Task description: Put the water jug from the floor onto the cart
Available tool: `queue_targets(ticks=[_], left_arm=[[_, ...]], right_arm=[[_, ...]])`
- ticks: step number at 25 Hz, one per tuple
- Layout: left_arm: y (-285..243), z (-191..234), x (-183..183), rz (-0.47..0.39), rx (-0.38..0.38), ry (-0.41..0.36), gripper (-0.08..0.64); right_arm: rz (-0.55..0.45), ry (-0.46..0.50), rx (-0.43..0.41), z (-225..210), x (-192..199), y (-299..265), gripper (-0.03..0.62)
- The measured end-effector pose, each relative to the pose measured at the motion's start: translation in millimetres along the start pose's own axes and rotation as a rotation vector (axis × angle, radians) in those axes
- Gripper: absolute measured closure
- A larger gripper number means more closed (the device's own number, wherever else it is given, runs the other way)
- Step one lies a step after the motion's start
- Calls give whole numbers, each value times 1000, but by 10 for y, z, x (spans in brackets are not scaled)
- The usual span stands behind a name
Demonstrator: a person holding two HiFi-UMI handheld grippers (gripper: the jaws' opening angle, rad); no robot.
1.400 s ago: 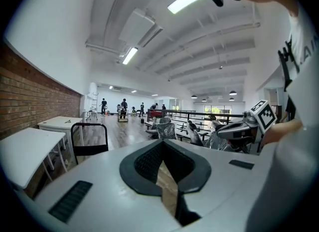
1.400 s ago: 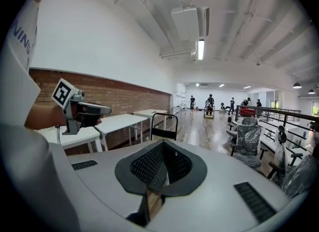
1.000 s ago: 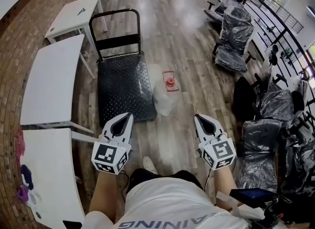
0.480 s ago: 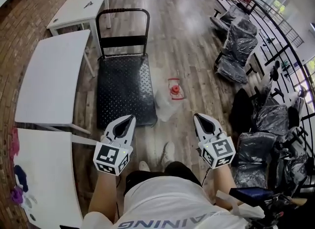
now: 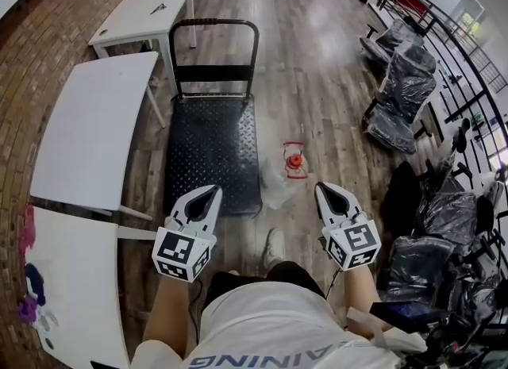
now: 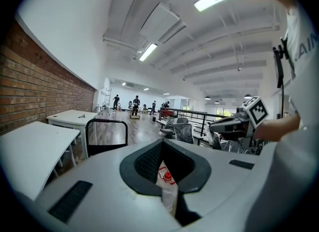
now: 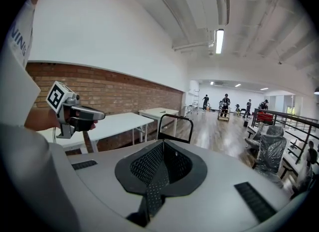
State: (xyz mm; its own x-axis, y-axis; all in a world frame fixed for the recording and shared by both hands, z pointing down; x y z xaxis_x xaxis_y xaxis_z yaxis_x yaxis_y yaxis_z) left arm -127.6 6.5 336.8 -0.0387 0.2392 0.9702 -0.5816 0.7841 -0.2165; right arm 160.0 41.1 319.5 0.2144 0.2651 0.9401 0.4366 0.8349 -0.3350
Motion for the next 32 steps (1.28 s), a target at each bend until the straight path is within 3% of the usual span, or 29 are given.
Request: queue_targets(ticks=[9, 17, 24, 32], left_arm=[[-945, -303, -272, 34, -26, -31, 558], [-1717, -614, -338, 95, -50, -54, 559], [-1979, -551, -252, 153, -37, -52, 558], [-2293, -194, -32, 207, 3, -58, 558]], right_arm=[[-34, -31, 7, -1094, 26, -235, 587], [-14, -109, -47, -1951, 341, -536, 586], [46, -158, -62, -2122, 552, -842, 581], [162, -221, -3, -2210, 928, -1329, 479]])
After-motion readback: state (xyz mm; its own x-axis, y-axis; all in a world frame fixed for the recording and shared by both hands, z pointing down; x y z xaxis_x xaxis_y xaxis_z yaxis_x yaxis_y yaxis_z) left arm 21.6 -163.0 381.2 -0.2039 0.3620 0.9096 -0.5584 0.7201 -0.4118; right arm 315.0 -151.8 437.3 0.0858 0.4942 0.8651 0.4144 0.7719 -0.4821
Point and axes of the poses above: the fingertips, and each gripper's own axes: y backward along the fingers, z to its left, x out of its underside, the point moved 7 cm from there along y, backward along the fingers, and after that the axes turned 8 degrees about -x, right-handed, at the moved point
